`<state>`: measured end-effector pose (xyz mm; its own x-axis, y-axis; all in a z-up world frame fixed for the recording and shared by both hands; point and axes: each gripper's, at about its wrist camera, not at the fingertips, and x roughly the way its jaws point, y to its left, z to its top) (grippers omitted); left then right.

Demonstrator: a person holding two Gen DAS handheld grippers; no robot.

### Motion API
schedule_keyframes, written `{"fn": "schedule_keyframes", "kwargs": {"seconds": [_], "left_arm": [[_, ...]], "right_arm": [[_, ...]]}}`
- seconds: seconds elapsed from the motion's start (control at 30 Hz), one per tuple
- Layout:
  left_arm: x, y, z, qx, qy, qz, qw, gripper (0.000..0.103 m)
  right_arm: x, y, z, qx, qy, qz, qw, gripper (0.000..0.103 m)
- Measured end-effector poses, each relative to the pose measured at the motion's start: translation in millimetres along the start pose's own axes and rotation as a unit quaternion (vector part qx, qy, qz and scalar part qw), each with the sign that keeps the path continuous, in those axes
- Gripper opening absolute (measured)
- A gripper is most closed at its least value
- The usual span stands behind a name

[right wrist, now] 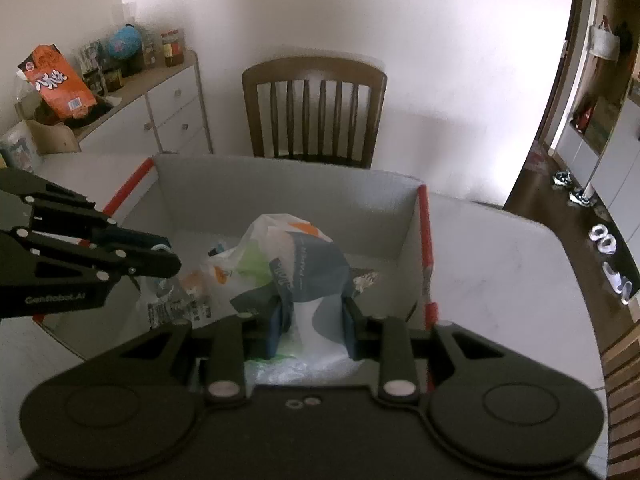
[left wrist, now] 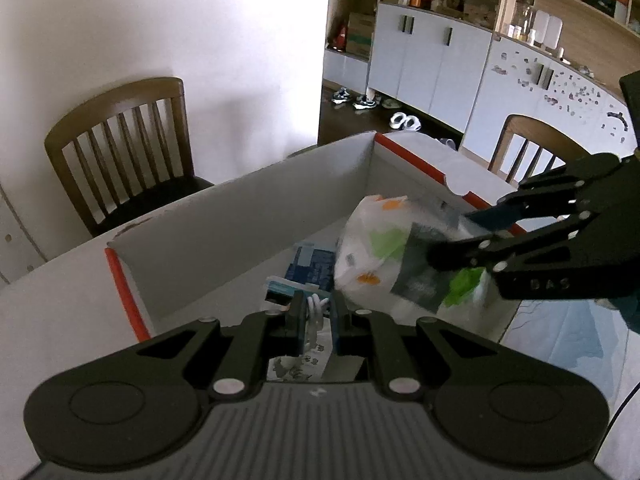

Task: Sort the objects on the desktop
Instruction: 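Carry the white plastic bag over the red box with the right tool, then lower the white bag into the box and open the right tool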

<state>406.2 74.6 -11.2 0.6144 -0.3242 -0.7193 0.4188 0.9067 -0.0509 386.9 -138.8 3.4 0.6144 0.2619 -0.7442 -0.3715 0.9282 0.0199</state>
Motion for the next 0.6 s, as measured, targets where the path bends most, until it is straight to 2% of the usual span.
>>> {"fn": "schedule_keyframes", "kwargs": {"seconds": [0.4, 0.6], "left_arm": [[16, -7, 4, -0.007, 0.006, -0.018, 0.9998, 0.012], [29, -10, 2, -0.008, 0.035, -0.028, 0.999, 0.013]], "right_arm": [[11, -5, -15, 0.005, 0.023, 0.003, 1.0, 0.033], [9, -10, -17, 0.01, 0.027, 0.012, 1.0, 0.042]]}}
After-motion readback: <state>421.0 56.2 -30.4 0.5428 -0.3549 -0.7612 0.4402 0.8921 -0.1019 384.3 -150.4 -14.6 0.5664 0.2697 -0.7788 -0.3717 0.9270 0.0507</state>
